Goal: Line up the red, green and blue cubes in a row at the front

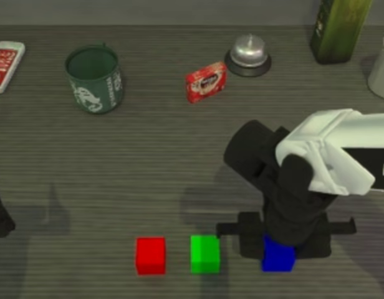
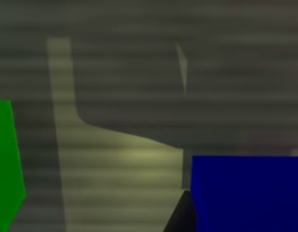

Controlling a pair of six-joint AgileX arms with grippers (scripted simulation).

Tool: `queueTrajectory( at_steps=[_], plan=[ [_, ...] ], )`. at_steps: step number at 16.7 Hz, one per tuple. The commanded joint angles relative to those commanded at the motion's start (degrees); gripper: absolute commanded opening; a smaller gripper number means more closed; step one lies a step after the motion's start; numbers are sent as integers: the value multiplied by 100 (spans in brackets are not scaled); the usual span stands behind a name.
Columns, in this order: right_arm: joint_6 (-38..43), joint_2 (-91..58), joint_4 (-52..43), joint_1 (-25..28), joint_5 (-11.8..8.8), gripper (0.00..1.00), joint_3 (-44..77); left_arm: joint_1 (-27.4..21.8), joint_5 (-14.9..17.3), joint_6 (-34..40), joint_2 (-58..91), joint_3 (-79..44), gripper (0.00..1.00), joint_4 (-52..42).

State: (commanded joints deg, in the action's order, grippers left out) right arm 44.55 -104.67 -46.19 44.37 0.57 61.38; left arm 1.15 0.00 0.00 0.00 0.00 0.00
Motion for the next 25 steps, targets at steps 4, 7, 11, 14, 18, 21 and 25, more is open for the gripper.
queueTrajectory(
  at_steps=[4, 7, 11, 14, 18, 21, 25],
  plan=[
    [1, -13, 23, 2, 1, 0, -18, 0, 0, 0, 0, 0, 100, 0],
    [1, -13, 23, 2, 1, 23, -18, 0, 0, 0, 0, 0, 100, 0],
    [1, -13, 23, 2, 1, 53, -18, 0, 0, 0, 0, 0, 100, 0],
    [1, -13, 23, 2, 1, 75, -18, 0, 0, 0, 0, 0, 100, 0],
    [1, -13, 23, 2, 1, 100, -18, 0, 0, 0, 0, 0, 100, 0],
    [1, -13, 23, 2, 1, 100, -18, 0, 0, 0, 0, 0, 100, 0],
    [1, -13, 23, 2, 1, 100, -18, 0, 0, 0, 0, 0, 100, 0]
  ],
)
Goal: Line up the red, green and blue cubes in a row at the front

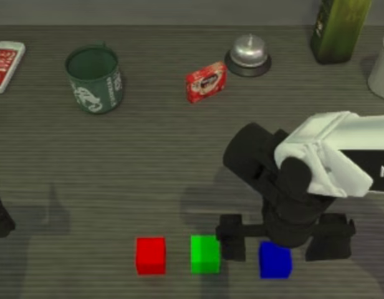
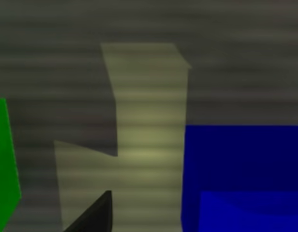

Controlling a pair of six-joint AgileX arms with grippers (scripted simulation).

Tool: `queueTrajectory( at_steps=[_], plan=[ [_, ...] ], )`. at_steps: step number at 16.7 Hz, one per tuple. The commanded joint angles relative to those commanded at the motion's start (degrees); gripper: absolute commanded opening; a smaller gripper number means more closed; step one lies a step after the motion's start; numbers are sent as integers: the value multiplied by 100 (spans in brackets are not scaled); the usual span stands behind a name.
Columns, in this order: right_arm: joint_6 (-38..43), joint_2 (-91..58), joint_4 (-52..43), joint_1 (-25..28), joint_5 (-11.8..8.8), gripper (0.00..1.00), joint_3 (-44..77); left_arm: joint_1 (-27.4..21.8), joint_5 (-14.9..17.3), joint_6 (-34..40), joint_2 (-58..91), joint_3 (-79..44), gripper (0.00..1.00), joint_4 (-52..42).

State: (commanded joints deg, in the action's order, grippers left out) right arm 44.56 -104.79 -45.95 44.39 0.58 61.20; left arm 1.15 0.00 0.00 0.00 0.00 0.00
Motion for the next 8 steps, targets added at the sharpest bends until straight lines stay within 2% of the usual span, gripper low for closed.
queueTrajectory(
  at_steps=[4, 8],
  plan=[
    [-5, 79, -242, 32, -2, 100, 192, 0, 0, 0, 0, 0, 100, 0],
    [7, 401, -1227, 49, -5, 100, 742, 0, 0, 0, 0, 0, 100, 0]
  ],
)
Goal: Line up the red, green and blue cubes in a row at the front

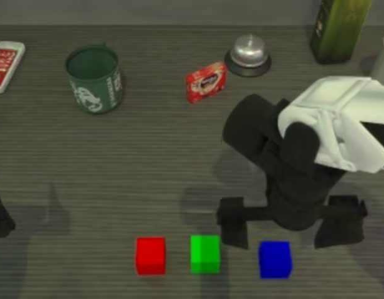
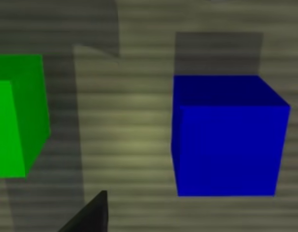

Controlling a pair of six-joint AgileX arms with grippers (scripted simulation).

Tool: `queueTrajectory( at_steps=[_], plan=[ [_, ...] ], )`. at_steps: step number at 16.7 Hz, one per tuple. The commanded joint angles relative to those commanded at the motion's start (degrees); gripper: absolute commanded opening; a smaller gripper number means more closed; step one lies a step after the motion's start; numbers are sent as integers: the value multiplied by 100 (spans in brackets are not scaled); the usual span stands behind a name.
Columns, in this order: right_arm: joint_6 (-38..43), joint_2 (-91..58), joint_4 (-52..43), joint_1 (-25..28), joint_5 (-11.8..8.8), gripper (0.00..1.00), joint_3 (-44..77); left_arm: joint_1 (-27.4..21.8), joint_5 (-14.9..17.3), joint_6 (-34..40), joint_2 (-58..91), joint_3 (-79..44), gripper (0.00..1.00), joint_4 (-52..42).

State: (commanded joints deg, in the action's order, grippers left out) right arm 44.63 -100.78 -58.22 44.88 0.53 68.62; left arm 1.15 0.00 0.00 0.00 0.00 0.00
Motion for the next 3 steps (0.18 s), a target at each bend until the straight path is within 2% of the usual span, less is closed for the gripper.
queueTrajectory(
  at_steps=[3],
  plan=[
    [-16, 190, -347, 1, 3, 100, 243, 0, 0, 0, 0, 0, 100, 0]
  ],
)
